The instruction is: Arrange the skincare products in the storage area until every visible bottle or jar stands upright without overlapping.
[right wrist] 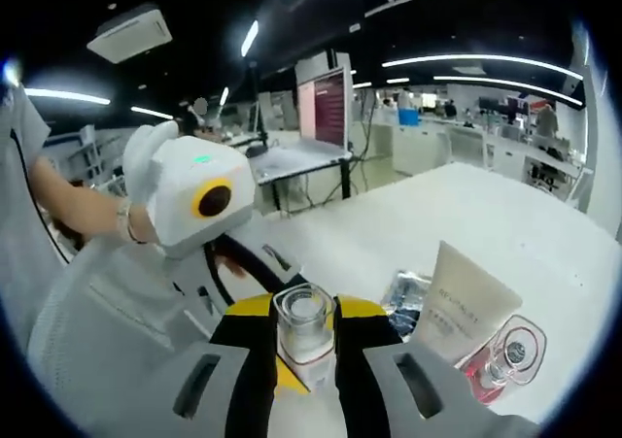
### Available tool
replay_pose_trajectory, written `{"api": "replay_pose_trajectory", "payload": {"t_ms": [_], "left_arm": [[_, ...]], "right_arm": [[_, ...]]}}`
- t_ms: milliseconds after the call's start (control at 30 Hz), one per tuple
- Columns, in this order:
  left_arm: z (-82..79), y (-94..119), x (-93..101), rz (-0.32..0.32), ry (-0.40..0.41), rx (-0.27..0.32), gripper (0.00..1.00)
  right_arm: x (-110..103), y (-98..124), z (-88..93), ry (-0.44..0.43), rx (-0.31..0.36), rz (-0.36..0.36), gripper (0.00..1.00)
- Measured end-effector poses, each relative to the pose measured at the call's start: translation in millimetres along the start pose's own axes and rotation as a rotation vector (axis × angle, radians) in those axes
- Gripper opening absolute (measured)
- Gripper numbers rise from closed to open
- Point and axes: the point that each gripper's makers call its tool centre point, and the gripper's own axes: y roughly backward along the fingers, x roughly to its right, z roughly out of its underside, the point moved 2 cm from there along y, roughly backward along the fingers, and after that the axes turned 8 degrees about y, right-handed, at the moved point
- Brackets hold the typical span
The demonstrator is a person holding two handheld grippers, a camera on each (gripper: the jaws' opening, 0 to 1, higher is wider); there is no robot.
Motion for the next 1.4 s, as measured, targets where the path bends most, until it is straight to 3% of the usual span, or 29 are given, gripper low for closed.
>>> {"api": "replay_pose_trajectory", "payload": {"t_ms": [533, 1000, 1400], "left_arm": [[18.5, -18, -4.4, -0.065, 0.015, -0.028, 0.20], [25.7, -24, -4.7, -0.078, 0.058, -0.031, 0.20], [34.7, -27, -8.3, -0.084, 0.040, -0.049, 0.20]], "right_arm": [[1, -4, 24.2, 0.070, -0.148, 0.025, 0.22], [2, -4, 33.6, 0.075, -0.197, 0.037, 0.24], [0, -5, 39.6, 0.052, -0.216, 0.021, 0.22]]}}
